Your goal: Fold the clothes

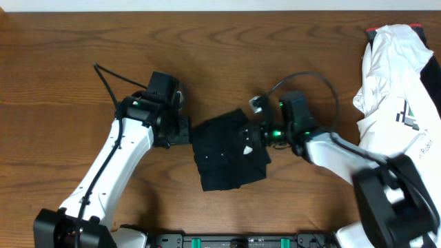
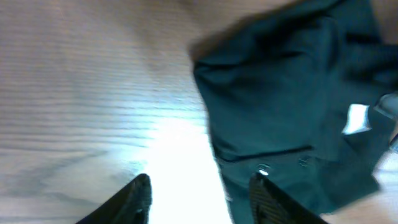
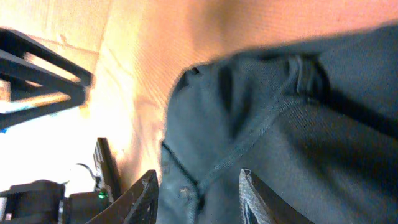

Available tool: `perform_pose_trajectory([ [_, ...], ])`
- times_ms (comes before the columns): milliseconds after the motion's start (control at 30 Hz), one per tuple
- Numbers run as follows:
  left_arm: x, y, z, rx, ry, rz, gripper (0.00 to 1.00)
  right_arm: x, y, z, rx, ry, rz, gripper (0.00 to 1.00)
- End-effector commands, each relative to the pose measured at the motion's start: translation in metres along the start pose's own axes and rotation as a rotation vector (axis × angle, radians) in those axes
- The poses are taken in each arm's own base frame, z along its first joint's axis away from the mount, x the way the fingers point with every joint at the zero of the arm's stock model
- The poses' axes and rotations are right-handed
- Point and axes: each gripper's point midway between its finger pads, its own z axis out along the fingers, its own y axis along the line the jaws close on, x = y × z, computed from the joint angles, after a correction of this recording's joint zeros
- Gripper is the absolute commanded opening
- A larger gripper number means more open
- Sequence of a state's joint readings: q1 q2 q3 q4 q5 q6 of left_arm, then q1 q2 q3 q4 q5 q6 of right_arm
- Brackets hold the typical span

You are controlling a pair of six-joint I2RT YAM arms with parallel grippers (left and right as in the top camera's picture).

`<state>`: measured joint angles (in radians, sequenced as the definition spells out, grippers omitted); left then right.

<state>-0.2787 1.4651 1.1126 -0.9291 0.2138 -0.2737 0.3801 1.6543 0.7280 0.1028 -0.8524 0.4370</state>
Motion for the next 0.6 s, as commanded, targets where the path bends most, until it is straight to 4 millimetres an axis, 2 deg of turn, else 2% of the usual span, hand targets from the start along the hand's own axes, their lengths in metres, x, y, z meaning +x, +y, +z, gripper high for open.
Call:
perform_pose_trajectory([
  [0, 0.022, -0.006, 0.016, 0.048, 0.092, -0.106, 0.60, -0.019, -0.001, -0.030, 0.098, -0.096, -0.027, 0.43],
  [100, 0.040, -0.002, 0.038, 0.052, 0.153, -0.176, 0.71, -0.026, -0.012, -0.060, 0.225, -0.160, 0.006, 0.45],
  [167, 0.047, -0.009, 0.053, 0.120, 0.169, -0.202, 0.81, -0.027, -0.017, -0.084, 0.303, -0.200, 0.011, 0.47],
  [300, 0.053, -0.019, 0.076, 0.224, 0.164, -0.314, 0.87, -0.024, -0.020, -0.117, 0.390, -0.242, 0.012, 0.48],
  [400, 0.056, -0.021, 0.088, 0.267, 0.152, -0.374, 0.90, -0.018, -0.016, -0.132, 0.417, -0.252, 0.000, 0.49],
  [567, 0.062, -0.031, 0.103, 0.373, 0.151, -0.383, 0.89, -0.014, -0.019, -0.143, 0.468, -0.260, 0.003, 0.50],
])
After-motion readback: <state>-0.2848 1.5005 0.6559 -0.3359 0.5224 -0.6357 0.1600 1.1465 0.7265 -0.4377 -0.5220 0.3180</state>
